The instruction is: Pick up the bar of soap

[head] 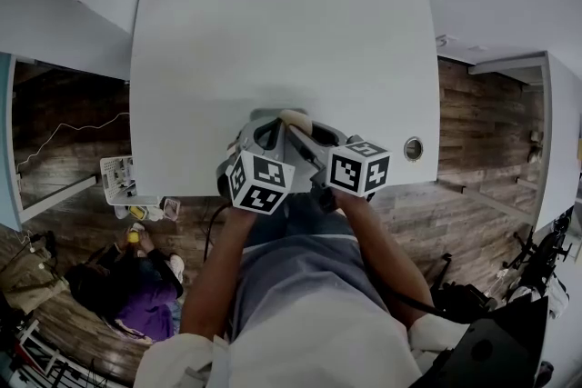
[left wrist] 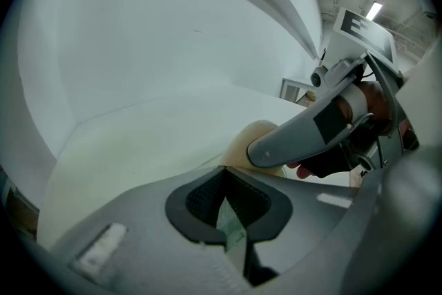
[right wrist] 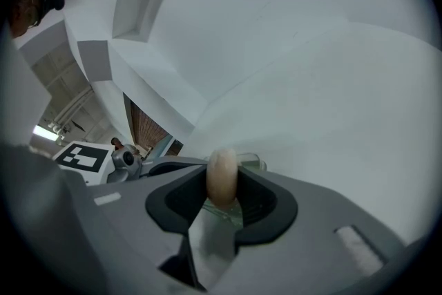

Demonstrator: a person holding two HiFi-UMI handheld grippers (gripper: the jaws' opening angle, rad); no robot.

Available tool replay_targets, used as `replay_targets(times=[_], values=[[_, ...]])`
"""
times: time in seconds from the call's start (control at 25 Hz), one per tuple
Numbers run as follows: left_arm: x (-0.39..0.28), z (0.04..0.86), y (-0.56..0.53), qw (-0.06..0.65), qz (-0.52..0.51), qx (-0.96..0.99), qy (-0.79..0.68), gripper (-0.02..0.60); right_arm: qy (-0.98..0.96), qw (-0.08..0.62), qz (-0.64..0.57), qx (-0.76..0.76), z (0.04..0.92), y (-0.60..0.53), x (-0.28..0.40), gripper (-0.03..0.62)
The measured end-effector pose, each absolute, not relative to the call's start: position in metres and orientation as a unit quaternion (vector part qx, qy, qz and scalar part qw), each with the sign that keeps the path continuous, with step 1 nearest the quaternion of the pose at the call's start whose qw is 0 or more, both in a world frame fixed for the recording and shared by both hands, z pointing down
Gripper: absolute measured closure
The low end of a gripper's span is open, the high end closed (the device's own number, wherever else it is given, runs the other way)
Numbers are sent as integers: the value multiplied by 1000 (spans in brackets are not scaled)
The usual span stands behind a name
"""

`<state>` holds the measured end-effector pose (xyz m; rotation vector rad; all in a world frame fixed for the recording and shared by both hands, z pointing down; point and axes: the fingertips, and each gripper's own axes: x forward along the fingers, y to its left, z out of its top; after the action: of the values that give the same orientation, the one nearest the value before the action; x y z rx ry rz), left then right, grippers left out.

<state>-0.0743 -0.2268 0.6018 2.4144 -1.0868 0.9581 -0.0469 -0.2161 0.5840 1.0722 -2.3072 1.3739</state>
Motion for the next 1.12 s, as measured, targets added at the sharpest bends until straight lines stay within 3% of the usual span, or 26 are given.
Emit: replay_targets(times=[1.12], values=[[-84, 566, -229, 185, 270, 851, -410, 578, -788, 65, 513, 334, 560, -212, -47, 473]])
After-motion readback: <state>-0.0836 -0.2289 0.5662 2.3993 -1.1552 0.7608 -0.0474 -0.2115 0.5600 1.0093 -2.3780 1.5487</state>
